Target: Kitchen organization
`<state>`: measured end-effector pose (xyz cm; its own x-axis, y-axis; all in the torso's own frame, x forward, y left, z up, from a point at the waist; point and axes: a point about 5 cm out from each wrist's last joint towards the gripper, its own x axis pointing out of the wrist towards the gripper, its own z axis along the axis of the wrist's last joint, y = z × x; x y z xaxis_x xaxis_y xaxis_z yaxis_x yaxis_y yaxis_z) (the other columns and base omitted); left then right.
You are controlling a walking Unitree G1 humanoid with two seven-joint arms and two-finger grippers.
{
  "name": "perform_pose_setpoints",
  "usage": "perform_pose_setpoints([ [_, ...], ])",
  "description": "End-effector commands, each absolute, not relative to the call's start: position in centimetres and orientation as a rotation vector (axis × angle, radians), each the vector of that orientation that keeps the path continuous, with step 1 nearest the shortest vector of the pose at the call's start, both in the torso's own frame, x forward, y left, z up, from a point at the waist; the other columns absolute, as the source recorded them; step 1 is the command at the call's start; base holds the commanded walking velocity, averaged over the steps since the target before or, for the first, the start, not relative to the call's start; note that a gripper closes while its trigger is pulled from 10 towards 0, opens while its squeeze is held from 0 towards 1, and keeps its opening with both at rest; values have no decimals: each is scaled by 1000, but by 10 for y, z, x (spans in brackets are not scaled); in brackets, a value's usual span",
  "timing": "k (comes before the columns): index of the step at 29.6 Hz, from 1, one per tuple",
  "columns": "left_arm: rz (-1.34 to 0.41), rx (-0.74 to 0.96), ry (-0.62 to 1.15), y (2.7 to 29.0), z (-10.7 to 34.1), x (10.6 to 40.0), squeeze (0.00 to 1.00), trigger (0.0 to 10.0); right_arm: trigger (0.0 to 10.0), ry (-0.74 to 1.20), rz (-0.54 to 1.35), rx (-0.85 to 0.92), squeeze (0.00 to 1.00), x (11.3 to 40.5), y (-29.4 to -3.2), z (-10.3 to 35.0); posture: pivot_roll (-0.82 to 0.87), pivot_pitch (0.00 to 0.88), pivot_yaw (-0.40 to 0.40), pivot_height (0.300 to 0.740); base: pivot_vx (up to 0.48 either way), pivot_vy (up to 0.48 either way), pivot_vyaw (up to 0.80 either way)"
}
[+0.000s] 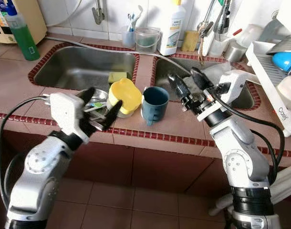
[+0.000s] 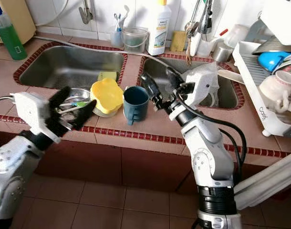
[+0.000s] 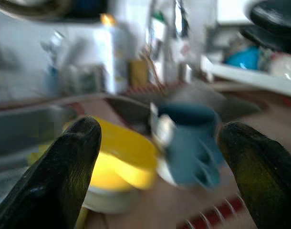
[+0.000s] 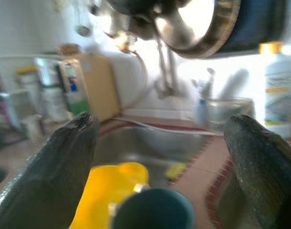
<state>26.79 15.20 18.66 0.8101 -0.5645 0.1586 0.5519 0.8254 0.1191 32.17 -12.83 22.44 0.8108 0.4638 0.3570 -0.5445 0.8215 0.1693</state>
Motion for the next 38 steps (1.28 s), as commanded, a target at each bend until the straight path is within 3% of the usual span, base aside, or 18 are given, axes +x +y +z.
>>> perform_pose_setpoints([
  [1, -629, 113, -183, 147, 182, 265, 0, 10000, 10000, -296, 510, 257, 0, 326, -131, 224, 86, 72, -32, 740, 0, 0, 0],
  [4, -733, 110, -188, 126, 184, 259, 0, 10000, 10000, -243, 439, 207, 0, 337, -136, 221, 86, 75, -31, 740, 0, 0, 0],
  [15, -800, 168, -240, 109, 195, 259, 0, 10000, 10000, -96, 387, 218, 0, 356, -146, 216, 79, 86, -32, 740, 0, 0, 0],
  [32, -869, 202, -309, 87, 211, 250, 0, 10000, 10000, 128, 540, 274, 0, 380, -128, 226, 91, 79, -74, 740, 0, 0, 0],
  [38, -845, 192, -324, 86, 215, 249, 0, 10000, 10000, 184, 545, 212, 0, 383, -125, 218, 100, 76, -91, 740, 0, 0, 0],
])
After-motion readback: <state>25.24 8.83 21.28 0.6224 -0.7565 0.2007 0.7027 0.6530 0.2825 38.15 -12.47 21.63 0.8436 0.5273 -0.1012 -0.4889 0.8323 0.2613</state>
